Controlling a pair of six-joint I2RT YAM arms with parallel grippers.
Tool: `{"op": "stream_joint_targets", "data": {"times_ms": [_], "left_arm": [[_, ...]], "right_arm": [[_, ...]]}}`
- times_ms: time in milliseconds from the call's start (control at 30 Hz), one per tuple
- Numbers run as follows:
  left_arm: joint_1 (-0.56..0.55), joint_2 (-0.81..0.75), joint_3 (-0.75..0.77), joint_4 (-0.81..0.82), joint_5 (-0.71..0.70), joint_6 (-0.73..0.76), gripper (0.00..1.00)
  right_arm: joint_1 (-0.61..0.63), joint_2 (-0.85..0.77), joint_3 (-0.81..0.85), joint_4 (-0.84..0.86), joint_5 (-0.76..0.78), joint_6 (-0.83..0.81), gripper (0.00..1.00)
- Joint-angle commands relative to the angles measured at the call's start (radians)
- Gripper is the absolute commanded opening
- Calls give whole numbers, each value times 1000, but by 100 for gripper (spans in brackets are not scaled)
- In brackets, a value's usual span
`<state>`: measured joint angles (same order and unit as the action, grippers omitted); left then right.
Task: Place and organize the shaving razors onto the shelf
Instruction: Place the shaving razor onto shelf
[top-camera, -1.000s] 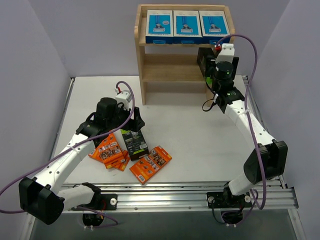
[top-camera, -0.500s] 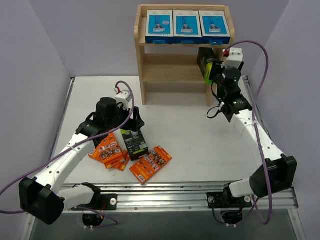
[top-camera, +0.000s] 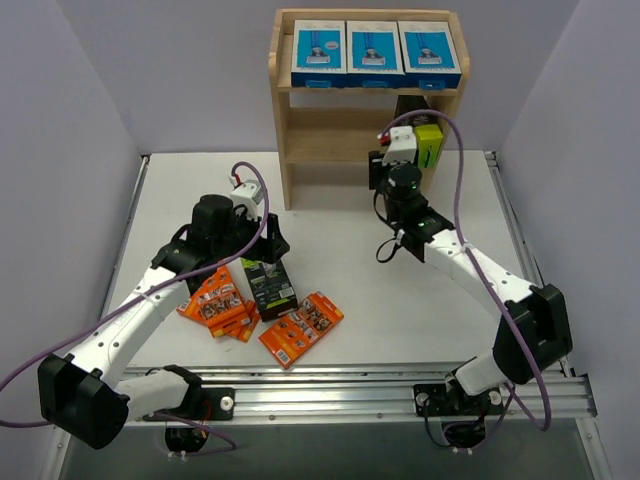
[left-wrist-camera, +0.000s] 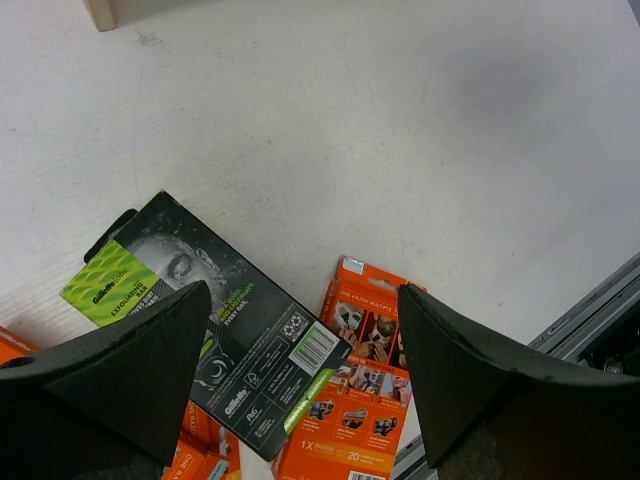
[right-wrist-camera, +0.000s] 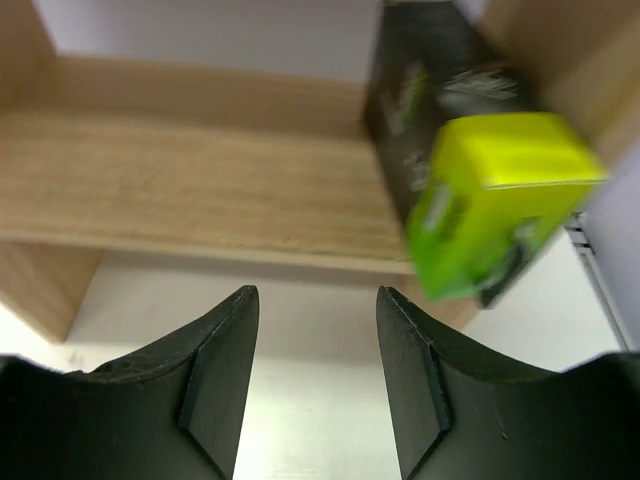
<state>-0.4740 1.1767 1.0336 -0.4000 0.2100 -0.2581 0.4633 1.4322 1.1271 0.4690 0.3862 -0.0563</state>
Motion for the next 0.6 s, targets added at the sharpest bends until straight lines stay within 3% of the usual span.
{"op": "stream_joint_targets", "data": {"times_ms": [0, 200, 567], "left_arm": [[6, -11, 23, 43, 9, 0, 85], [6, -6, 22, 44, 0, 5, 85], [8, -6, 25, 46, -11, 13, 85]], "right_arm": [[50, 101, 34, 117, 92, -106, 47], [97, 307, 181, 141, 198, -302, 48], [100, 435, 303, 213, 211, -476, 53]]}}
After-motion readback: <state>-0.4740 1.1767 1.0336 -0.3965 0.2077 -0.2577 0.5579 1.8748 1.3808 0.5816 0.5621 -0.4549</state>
